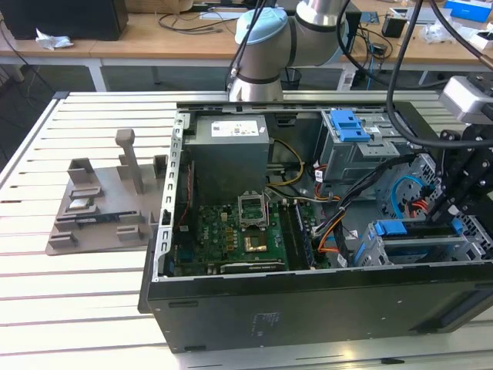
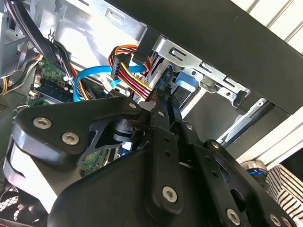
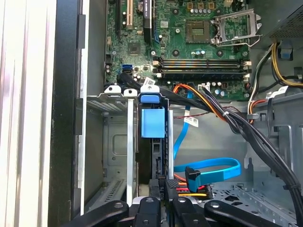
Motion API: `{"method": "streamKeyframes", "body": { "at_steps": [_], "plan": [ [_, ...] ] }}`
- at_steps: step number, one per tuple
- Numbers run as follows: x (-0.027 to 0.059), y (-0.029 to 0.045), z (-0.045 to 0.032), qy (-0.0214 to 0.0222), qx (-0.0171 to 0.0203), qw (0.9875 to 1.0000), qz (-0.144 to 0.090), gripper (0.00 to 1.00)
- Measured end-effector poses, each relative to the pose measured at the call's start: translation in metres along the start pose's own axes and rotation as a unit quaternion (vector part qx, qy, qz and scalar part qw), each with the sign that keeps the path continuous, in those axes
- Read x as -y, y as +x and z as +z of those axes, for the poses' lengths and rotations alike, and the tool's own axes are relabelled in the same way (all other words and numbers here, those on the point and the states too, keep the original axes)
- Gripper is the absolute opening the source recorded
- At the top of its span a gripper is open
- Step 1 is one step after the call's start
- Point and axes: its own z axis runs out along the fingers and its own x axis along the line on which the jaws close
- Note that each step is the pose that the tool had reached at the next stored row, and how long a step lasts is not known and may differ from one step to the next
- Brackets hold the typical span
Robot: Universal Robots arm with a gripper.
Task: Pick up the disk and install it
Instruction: 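Insert the first disk wire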
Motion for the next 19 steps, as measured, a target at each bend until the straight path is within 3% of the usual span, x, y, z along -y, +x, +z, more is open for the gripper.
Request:
{"method": "streamKeyframes", "body": {
  "at_steps": [7,13,14,17,19],
  "plan": [
    [0.0007,-0.0002,0.0071,-0.0001,-0.0011,1.0,0.0,0.16],
    [0.0008,0.0,0.0094,-0.0004,0.0011,1.0,0.0,0.18],
    [0.0007,0.0001,0.009,-0.0003,0.0007,1.0,0.0,0.24],
    [0.0004,0.0003,0.005,-0.0002,0.0,1.0,0.0,0.24],
    [-0.0002,0.0003,-0.0016,-0.0002,-0.0001,1.0,0.0,0.24]
  ]
}}
